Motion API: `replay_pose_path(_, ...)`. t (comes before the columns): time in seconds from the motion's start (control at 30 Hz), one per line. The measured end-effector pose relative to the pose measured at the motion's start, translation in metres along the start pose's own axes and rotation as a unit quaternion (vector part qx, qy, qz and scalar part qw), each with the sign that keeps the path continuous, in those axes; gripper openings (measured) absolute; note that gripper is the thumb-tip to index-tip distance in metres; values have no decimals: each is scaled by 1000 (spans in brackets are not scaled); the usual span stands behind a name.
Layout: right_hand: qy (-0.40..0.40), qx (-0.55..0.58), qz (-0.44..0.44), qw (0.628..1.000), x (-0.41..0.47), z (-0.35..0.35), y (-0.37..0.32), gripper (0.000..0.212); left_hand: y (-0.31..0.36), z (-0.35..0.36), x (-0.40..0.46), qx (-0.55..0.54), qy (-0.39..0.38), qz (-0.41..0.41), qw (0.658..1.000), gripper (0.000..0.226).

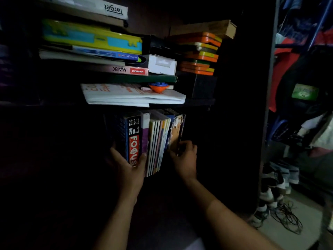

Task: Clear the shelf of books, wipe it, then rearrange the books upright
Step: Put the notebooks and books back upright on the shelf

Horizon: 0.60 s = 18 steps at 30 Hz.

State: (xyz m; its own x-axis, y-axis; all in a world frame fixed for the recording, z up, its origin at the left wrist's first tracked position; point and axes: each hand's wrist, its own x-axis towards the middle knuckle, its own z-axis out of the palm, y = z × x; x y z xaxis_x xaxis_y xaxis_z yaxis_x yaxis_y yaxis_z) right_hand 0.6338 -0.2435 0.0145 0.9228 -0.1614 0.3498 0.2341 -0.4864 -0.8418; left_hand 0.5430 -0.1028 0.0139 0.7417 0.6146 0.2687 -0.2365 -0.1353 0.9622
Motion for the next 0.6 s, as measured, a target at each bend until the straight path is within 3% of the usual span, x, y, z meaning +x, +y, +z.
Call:
replay_pose_path(0.1, -12, 29, 20, 999, -20, -14, 5, 31, -5, -3, 6, 26, -16, -6, 1000, 95)
replay_pose_path(0.17, -31, 21, -8, 999, -33, -19, 6, 34, -5, -4, 5, 48, -72, -15, 996, 88)
replay_pose_path(0.33, -96, -40, -102, 989, -46, -17, -1, 70, -7, -2, 2, 86, -167, -32, 982, 77)
replay_pose_path(0.47, -144, -79, -133, 977, -47, -10, 0, 101, -11, 0, 4, 126, -166, -32, 978, 77)
replay_pose_path(0.6, -171, -127, -186, 959, -51, -9, -1, 112, -11, 4, 3, 154, -133, -19, 979, 79)
